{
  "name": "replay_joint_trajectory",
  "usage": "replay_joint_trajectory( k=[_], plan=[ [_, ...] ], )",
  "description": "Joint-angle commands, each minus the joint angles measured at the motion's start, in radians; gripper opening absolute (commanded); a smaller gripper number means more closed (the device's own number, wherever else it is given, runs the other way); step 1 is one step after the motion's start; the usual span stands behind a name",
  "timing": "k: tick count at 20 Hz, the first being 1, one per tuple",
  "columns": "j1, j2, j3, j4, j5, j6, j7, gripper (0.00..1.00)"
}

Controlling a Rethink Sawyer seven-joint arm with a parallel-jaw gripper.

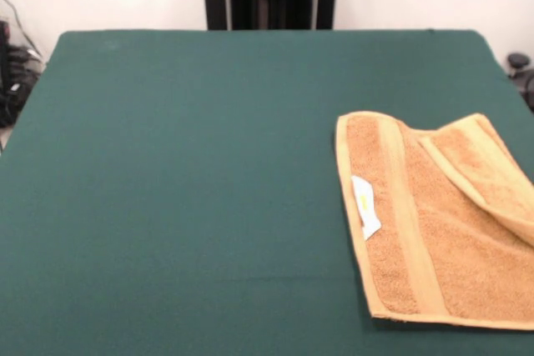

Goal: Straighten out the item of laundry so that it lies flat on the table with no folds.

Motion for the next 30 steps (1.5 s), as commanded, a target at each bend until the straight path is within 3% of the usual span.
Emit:
replay_joint_trajectory(
  k=[1,17,23,30],
  plan=[
    [-0.054,-0.101,-0.047,0.055,-0.034,0.099,-0.145,1.00],
    [-0.315,-0.103,-0.005,-0.008,0.024,0.140,-0.479,1.00],
    [-0.433,-0.021,0.052,-0.038,0.008,0.070,-0.644,1.00],
    [-0.490,0.010,0.069,-0.011,0.030,-0.022,-0.732,1.00]
  ],
)
